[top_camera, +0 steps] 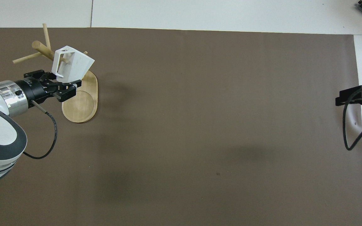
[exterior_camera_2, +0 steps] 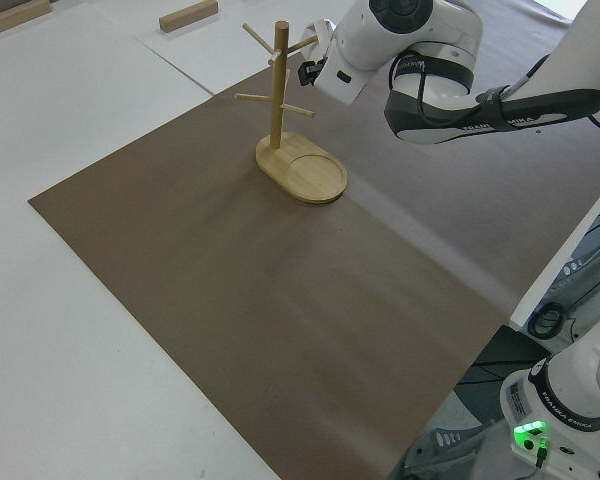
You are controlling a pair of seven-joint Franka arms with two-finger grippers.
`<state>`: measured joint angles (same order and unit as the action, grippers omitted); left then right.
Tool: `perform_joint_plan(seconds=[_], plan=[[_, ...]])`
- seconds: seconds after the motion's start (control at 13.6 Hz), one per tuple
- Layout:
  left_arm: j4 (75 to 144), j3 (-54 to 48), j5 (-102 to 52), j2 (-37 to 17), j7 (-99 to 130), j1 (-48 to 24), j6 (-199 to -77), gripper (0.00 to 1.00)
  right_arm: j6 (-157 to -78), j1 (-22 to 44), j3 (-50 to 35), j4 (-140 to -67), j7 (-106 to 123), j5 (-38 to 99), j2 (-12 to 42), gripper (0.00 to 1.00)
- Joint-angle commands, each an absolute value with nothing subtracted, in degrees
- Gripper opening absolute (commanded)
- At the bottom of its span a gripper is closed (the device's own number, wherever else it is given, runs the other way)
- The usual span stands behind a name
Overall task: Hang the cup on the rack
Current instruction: 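Move the cup with the left gripper onto a rack peg by its handle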
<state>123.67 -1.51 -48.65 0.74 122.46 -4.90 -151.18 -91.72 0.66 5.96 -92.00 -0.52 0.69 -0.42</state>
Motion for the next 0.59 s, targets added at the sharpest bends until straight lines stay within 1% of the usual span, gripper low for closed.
perform_joint_plan(seconds=[0.0,0.52], plan=[[122.7,-1.8,-49.3,-0.7,124.4,-4.8,-153.7,0.0,-91.0,0.5,5.9,-93.0,0.1,0.7,-1.7,1.0],[123.1,-1.7,-49.3,-0.8,128.9,-4.7,-155.7,0.0,-90.9,0.5,5.9,-93.0,0.1,0.7,-1.7,1.0]])
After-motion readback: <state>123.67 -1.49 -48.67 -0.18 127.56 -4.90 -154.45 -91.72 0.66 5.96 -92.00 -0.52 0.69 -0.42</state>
